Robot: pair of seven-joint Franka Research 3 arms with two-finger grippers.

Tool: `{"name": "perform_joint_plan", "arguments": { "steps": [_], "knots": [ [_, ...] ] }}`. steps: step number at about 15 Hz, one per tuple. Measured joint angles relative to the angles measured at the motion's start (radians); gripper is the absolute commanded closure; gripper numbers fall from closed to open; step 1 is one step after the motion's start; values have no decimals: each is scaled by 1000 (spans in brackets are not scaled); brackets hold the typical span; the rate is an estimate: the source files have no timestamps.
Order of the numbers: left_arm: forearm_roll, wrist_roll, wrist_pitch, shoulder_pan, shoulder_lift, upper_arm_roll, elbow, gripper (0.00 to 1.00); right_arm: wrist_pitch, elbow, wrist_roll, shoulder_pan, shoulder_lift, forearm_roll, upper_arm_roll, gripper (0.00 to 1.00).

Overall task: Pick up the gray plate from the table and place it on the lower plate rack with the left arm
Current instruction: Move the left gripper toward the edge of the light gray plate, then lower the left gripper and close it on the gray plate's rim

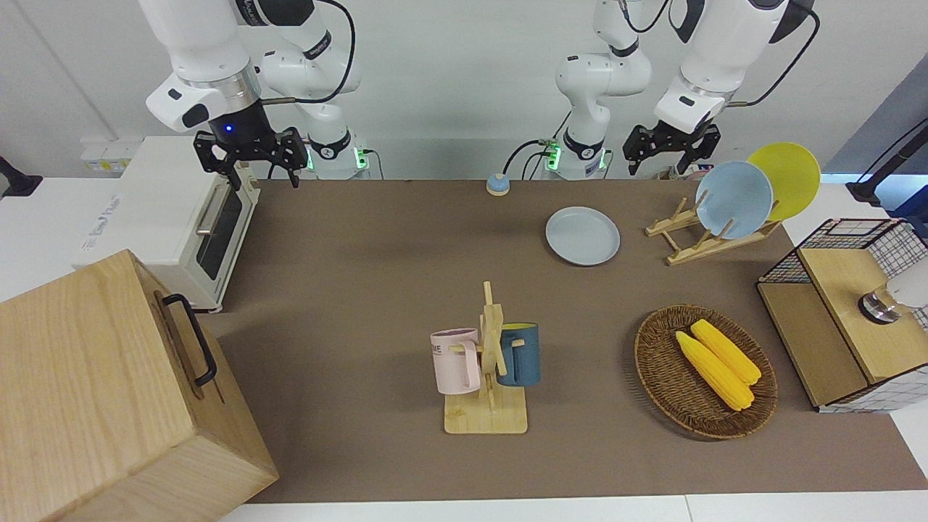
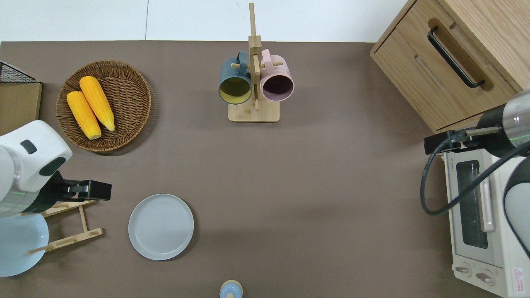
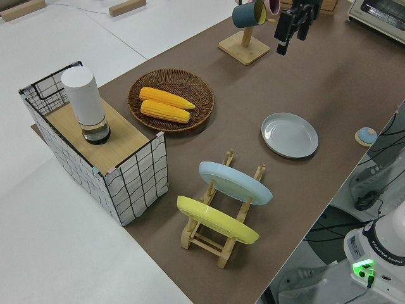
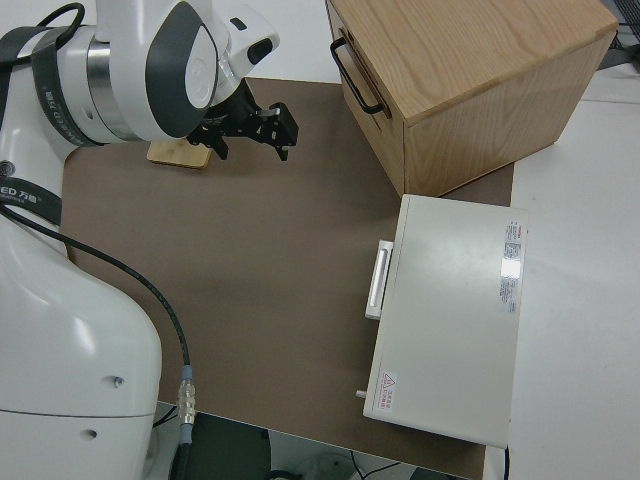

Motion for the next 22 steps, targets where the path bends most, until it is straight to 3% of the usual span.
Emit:
{"name": "perform_joint_plan", "arguments": {
  "steps": [11,22],
  "knots": [
    [5,0,4,-1,4,-2,-45,0,0,0,0,0,0,0,0,17],
    [15,0,212,-1,2,-4,-303,0,0,0,0,0,0,0,0,17]
  ]
}}
